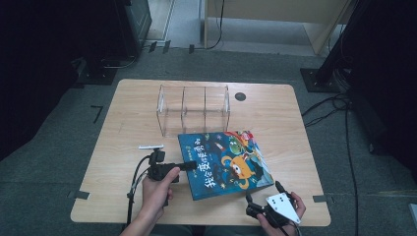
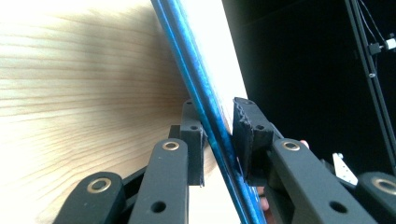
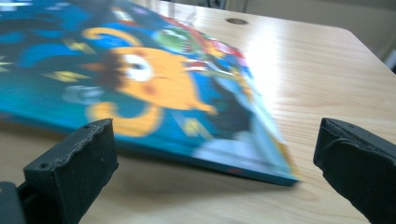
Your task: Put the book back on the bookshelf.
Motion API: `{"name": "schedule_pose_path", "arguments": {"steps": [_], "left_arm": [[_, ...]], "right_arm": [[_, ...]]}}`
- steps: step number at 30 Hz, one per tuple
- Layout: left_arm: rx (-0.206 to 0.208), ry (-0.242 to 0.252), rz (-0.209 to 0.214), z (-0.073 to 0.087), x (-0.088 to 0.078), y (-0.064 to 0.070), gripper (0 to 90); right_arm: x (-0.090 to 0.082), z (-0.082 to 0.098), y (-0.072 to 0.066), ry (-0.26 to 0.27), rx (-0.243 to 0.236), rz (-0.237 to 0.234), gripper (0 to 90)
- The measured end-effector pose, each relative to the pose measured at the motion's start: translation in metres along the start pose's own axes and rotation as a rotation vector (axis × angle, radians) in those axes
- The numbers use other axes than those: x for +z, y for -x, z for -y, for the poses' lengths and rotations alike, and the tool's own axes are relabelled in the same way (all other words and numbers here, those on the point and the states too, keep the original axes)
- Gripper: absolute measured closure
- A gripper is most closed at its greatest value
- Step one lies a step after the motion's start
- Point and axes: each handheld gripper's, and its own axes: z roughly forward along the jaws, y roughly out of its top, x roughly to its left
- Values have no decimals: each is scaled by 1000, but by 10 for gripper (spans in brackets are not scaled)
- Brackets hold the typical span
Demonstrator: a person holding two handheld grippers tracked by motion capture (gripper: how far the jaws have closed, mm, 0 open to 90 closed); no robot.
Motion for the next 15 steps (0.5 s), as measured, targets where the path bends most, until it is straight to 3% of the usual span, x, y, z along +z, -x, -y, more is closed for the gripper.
{"name": "schedule_pose_path", "arguments": {"steps": [9,13,15], "left_arm": [[-7,-12,-9,-4,-11,-1,760],[-10,-7,-15,-7,-16,-1,761],[-7,-9,-19,-8,-18,-1,762]], "right_arm": [[9,-2,28,-104,86,85,0],[11,-5,36,-130,102,91,0],[13,-6,40,-133,81,109,0]]}}
